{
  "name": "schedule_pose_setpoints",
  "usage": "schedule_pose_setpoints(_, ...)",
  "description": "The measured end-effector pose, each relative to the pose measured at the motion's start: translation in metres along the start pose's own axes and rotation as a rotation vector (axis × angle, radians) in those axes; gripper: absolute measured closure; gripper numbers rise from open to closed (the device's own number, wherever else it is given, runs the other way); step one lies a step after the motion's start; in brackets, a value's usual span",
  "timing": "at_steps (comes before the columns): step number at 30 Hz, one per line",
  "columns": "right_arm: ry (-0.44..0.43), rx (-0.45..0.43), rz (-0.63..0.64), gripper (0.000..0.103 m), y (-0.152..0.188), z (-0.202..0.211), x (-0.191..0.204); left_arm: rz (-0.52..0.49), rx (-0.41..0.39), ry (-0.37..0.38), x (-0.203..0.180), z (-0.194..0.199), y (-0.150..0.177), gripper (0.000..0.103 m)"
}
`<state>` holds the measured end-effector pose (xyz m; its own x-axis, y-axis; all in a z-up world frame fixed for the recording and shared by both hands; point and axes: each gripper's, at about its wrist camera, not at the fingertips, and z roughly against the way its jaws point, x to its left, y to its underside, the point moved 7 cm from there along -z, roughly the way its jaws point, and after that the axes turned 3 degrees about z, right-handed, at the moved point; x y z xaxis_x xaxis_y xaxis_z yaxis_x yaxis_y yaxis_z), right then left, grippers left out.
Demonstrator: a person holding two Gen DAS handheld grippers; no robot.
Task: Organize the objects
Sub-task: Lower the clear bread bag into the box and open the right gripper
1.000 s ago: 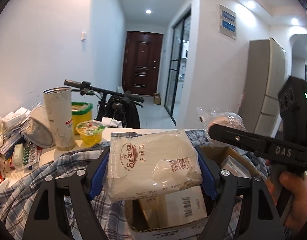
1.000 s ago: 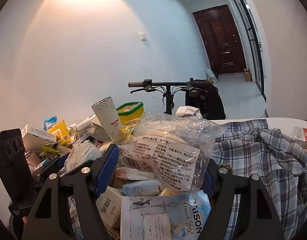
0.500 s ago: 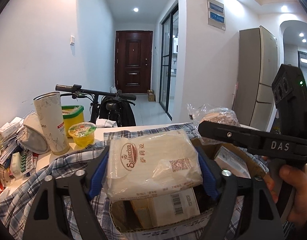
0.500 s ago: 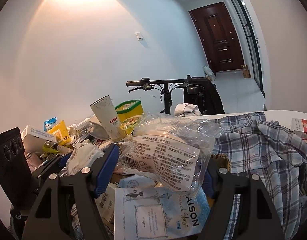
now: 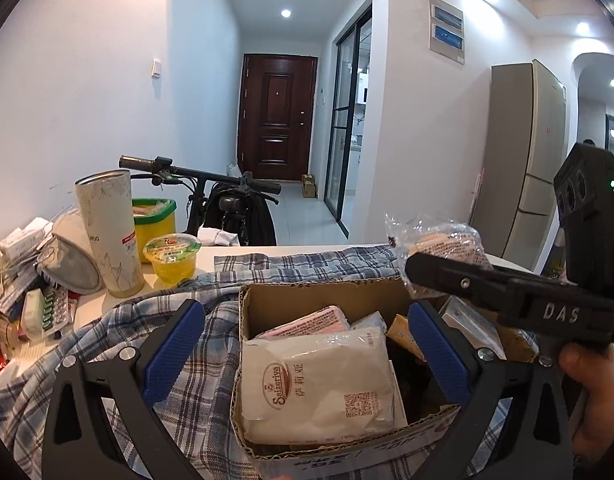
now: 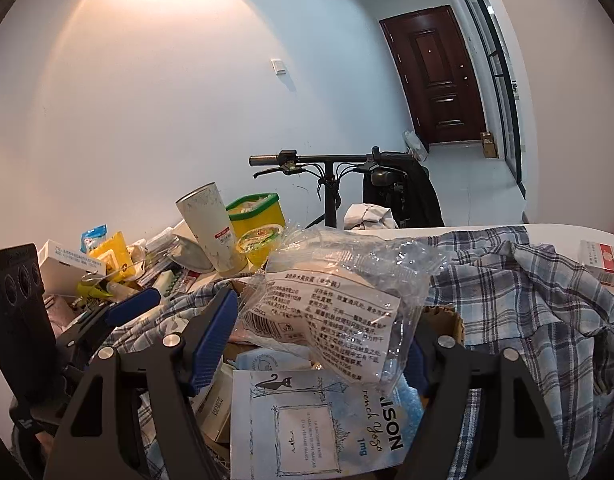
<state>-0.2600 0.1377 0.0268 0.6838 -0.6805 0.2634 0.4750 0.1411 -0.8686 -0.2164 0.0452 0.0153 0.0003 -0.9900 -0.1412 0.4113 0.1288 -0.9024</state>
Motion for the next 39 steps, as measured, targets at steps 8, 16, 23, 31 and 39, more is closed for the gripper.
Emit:
schedule_pose_setpoints(8, 0.008, 0.014, 0.016, 0.000, 0.002, -0.005, 0.007, -0.004, -0.010, 0.001, 0.001, 0.003, -0.003, 0.000)
schedule_pose_setpoints(16, 0.032, -0.027, -0.047, 0.000, -0.001, 0.007, -0.009, 0.002, -0.009, -0.004, 0.003, 0.003, -0.003, 0.000)
schedule_pose_setpoints(23, 0.076, -0.072, -0.009, 0.000, -0.011, 0.031, -0.006, -0.018, -0.026, 0.002, 0.001, 0.008, -0.005, 0.000)
schedule_pose_setpoints(31, -0.054, -0.266, 0.055, 0.000, -0.042, 0.115, 0.045, -0.045, -0.082, 0.001, -0.002, 0.023, -0.012, 0.000)
schedule_pose_setpoints(39, 0.047, -0.301, 0.233, 0.000, -0.017, 0.191, 0.101, -0.081, -0.017, -0.060, -0.007, 0.012, -0.004, 0.000)
